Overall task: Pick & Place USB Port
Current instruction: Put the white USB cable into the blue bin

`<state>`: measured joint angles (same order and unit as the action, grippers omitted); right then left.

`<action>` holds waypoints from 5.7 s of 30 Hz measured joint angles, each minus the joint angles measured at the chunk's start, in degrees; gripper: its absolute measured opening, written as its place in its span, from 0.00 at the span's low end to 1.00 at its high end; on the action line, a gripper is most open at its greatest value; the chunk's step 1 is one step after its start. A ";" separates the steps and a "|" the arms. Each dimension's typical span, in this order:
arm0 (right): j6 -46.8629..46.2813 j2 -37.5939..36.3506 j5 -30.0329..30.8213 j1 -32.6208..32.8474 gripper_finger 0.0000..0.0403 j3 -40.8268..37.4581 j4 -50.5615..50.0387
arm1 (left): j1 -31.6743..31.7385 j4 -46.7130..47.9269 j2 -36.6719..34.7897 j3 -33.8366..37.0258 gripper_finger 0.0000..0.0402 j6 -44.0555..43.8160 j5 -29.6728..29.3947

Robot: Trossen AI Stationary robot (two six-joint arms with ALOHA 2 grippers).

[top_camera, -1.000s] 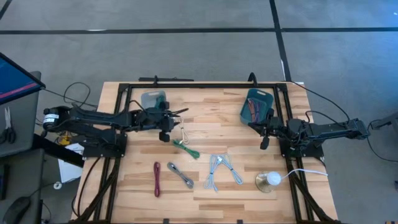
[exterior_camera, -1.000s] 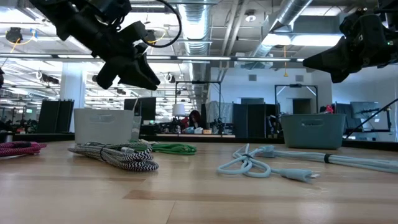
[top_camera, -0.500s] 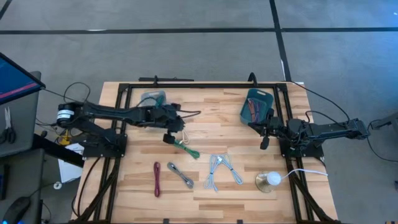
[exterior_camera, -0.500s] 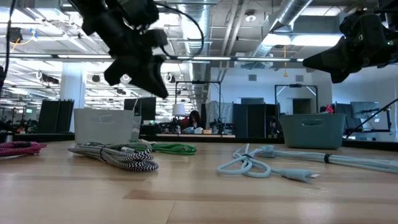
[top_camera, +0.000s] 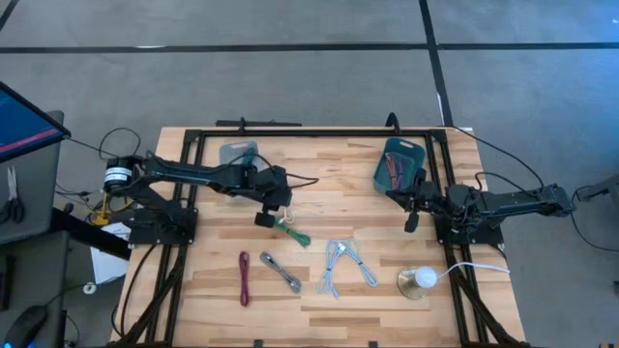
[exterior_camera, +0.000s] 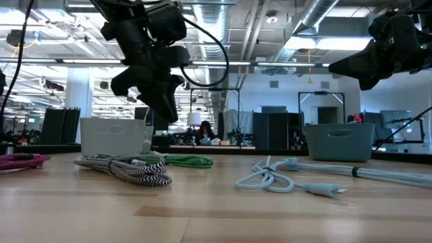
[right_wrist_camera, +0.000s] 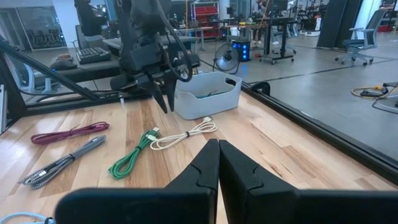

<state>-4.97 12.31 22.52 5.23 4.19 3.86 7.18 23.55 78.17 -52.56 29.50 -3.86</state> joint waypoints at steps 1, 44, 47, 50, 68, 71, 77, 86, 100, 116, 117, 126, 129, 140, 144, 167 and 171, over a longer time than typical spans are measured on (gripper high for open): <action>0.00 0.01 0.00 -0.01 0.00 0.00 -0.01 | 0.00 -0.13 0.00 -0.11 0.15 -0.01 -0.89; 0.46 0.01 -0.02 0.00 0.00 0.00 -0.01 | -0.13 -1.24 10.62 -0.08 0.34 -2.43 -0.34; 0.46 0.01 -0.02 0.00 0.00 0.00 -0.01 | -0.13 -1.00 10.63 -0.08 0.34 1.94 -0.36; 0.46 0.01 -0.02 -0.01 0.00 0.00 -0.01 | -0.13 -0.86 11.21 -0.07 0.34 9.93 -0.37; 0.48 0.00 0.00 -0.04 0.00 0.00 -0.05 | 0.03 -4.32 12.76 -0.06 0.34 18.70 -0.58; 0.48 -0.01 0.00 -0.04 0.00 0.00 -0.03 | 0.27 -4.26 12.76 -0.06 0.34 18.66 -0.27; 0.48 0.01 0.00 -0.04 0.00 0.00 -0.01 | 0.81 -5.49 12.55 1.65 0.26 18.25 0.28; 0.48 0.00 0.00 -0.04 0.00 0.00 0.06 | 1.70 -9.28 12.50 4.07 0.02 18.02 0.64; 0.63 0.00 0.27 -0.11 0.00 -0.01 0.12 | 2.10 -24.00 7.16 4.42 0.02 9.86 -1.04; 1.06 0.05 3.32 -1.34 0.00 -0.01 4.83 | 18.46 -29.26 -10.51 4.29 0.02 -2.06 20.48; 1.05 0.05 3.32 -1.74 0.00 -0.02 4.76 | 20.31 -29.33 -10.48 4.29 0.02 -3.22 22.78; 0.78 0.10 3.08 -3.98 0.00 -0.02 4.70 | 29.89 -38.51 -10.21 8.07 0.02 -12.84 39.91; -0.04 2.26 3.06 -4.70 0.00 0.00 6.66 | 29.45 -45.37 -10.19 11.71 0.02 -16.54 41.15; -0.02 18.67 1.54 -7.52 0.00 -0.01 22.21 | 28.22 -61.05 -10.19 17.64 0.02 -21.03 40.43; 0.29 25.88 -0.91 -9.61 0.00 -0.01 29.02 | 28.22 -61.60 -10.19 17.64 0.02 -21.64 40.35; -2.60 68.65 -18.21 -16.35 0.01 14.74 58.83 | 26.43 -64.13 -10.19 17.64 0.02 -23.70 40.33; -2.60 73.86 -18.23 -16.35 0.07 19.99 58.79 | 26.43 -64.40 -10.19 17.64 0.02 -24.44 40.33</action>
<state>-7.57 86.17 4.29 -11.11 24.18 62.66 33.61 -40.86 67.99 -34.92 5.06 36.47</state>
